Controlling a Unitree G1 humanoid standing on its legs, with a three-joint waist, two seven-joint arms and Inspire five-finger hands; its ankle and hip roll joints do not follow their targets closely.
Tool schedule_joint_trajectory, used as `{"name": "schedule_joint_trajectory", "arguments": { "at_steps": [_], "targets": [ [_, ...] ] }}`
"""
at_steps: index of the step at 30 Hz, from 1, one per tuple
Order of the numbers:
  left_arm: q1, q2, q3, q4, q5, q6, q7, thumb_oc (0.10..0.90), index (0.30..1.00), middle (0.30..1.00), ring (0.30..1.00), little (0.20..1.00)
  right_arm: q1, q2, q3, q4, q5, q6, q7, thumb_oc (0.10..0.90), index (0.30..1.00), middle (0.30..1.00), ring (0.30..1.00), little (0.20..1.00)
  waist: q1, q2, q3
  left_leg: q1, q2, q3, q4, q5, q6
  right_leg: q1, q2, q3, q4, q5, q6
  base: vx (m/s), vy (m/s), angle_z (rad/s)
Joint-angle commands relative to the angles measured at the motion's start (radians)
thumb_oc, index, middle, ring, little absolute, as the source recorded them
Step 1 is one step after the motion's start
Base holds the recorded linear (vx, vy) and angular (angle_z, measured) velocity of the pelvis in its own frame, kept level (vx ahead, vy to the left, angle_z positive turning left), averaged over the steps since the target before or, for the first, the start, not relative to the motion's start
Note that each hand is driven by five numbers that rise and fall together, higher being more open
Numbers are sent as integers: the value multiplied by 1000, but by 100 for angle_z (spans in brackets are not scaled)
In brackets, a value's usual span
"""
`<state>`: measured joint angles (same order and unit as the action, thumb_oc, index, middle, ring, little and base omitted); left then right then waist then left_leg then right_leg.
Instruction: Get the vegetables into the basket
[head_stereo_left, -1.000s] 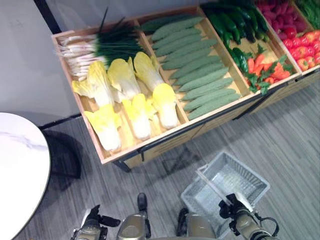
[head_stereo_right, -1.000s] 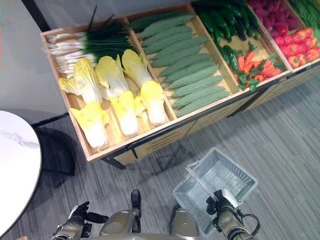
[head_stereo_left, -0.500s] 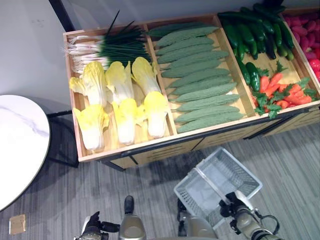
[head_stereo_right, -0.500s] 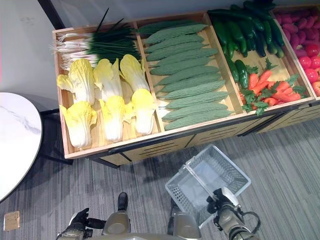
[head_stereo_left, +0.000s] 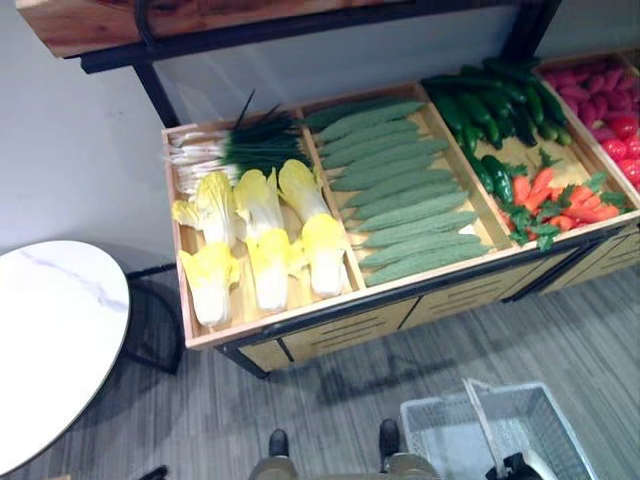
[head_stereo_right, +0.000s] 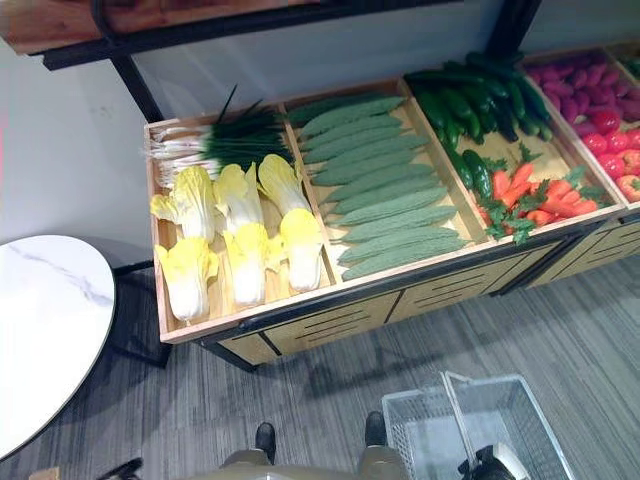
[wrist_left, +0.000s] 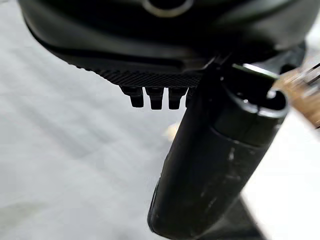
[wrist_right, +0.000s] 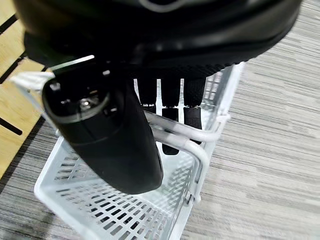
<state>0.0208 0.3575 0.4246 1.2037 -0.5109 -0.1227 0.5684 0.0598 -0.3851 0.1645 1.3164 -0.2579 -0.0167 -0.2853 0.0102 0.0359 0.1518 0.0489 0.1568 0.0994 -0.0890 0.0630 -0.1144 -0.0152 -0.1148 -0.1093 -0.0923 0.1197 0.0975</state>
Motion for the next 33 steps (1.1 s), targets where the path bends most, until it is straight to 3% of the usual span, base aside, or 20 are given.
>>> {"name": "schedule_joint_trajectory", "arguments": {
  "at_steps": [1,4,9,14,18,19,23,24,33],
  "targets": [
    [23,122,21,-230,134,-155,216,900,1000,1000,1000,1000,-43,0,29,-2,-12,-37,-40,400,300,300,300,300,0,-59,28,1,0,-48,2,-26,-12,56,-48,-37,10,-30,63,3,33,3],
    [55,161,55,-520,297,-160,310,900,1000,1000,1000,1000,-27,13,6,2,-8,-47,-45,400,300,300,300,300,8,-63,23,0,-6,-55,2,-32,-11,58,-53,-40,7,-30,69,5,24,3],
    [-11,200,73,-731,466,-106,392,900,1000,1000,1000,1000,-23,25,5,22,-2,-46,-36,400,300,300,300,300,5,-78,11,4,-10,-51,2,-42,-11,62,-62,-38,5,-30,75,1,2,1],
    [-85,158,-37,-886,385,-219,251,900,1000,1000,1000,1000,-36,16,14,-5,7,-38,-34,400,300,300,300,300,-14,-84,10,9,-15,-42,2,-46,-7,60,-65,-24,5,-25,76,-4,4,-1],
    [-135,90,-144,-947,312,-256,143,900,1000,1000,1000,1000,-54,25,40,-41,2,-34,-34,400,300,300,300,300,-31,-87,11,18,-15,-29,2,-50,-4,62,-66,-12,5,-25,74,5,2,-2],
    [-145,79,-186,-979,322,-253,112,900,1000,1000,1000,1000,-56,27,47,-47,-4,-36,-31,400,300,300,300,300,-33,-88,13,21,-15,-24,2,-52,-4,62,-65,-9,5,-25,74,7,3,-10],
    [-146,63,-209,-983,300,-261,74,900,1000,1000,1000,1000,-59,30,53,-57,-10,-35,-26,400,300,300,300,300,-37,-90,13,26,-13,-20,2,-52,-4,64,-63,-4,5,-25,73,5,-4,-16],
    [-143,47,-247,-1003,278,-263,20,900,1000,1000,1000,1000,-62,35,51,-51,-8,-34,-24,400,300,300,300,300,-41,-89,11,30,-11,-14,2,-53,-4,65,-61,0,5,-26,72,13,-6,-8],
    [-119,48,-328,-1037,299,-247,-83,900,1000,1000,1000,1000,-58,32,47,-54,-8,-43,-16,400,300,300,300,300,-52,-88,9,39,-3,-2,2,-54,-8,67,-54,10,5,-29,68,4,-5,-2]
  ]
}}
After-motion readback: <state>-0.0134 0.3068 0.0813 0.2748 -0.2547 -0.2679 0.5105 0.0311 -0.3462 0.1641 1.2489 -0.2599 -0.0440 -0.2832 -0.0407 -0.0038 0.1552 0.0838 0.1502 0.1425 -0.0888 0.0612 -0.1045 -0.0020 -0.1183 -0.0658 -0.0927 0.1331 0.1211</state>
